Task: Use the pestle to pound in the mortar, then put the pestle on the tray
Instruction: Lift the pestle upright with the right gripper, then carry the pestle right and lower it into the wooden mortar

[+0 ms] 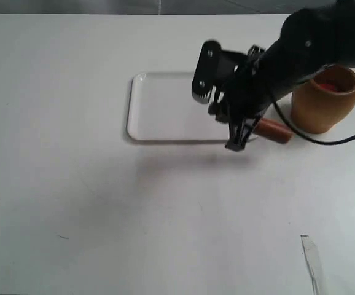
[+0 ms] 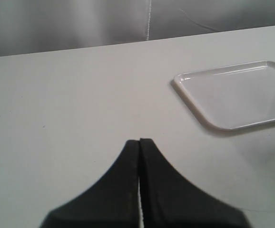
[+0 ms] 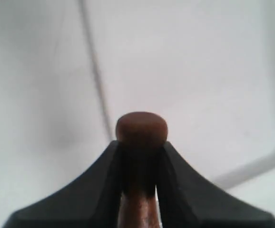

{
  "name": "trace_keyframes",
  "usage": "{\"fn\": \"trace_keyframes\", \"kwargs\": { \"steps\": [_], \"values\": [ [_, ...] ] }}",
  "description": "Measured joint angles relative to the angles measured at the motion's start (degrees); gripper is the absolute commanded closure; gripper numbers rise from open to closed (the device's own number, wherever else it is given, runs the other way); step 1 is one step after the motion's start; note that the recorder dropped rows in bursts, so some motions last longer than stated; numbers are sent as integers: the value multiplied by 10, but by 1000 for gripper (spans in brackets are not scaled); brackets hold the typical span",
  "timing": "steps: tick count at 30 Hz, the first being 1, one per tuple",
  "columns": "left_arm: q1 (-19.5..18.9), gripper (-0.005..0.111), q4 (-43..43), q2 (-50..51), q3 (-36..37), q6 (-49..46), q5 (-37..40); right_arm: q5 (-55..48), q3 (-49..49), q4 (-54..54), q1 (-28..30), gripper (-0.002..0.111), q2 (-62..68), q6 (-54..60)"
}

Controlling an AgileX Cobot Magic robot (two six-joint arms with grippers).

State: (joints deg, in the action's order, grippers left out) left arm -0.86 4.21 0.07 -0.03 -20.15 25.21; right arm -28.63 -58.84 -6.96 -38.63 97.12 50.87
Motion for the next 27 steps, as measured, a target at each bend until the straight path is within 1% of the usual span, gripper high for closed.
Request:
{"fn": "trace_keyframes", "kwargs": {
  "steps": [3,8,11,14,15,16,17,18,19,20,21,25,27],
  "values": [
    [0,107,0,0,0,0,0,79,0,0,0,108,-84,-55],
    [0,107,0,0,0,0,0,154,0,-16,20,108,-167,-117],
    [0,107,0,0,0,0,0,191,15,-28,41,108,-202,-131],
    [0,107,0,0,0,0,0,239,54,-45,62,108,-232,-136],
    [0,107,0,0,0,0,0,295,92,-71,75,108,-249,-137],
    [0,107,0,0,0,0,0,331,113,-88,80,108,-257,-137],
    [0,107,0,0,0,0,0,402,153,-119,88,108,-269,-138],
    [0,107,0,0,0,0,0,444,176,-132,89,108,-274,-138],
    [0,107,0,0,0,0,0,526,216,-145,89,108,-280,-147],
    [0,107,0,0,0,0,0,567,237,-149,89,108,-283,-155],
    [0,107,0,0,0,0,0,636,279,-155,89,108,-283,-174],
    [0,107,0,0,0,0,0,840,380,-160,89,108,-284,-264],
    [0,107,0,0,0,0,0,894,404,-164,89,108,-284,-281]
  ]
}}
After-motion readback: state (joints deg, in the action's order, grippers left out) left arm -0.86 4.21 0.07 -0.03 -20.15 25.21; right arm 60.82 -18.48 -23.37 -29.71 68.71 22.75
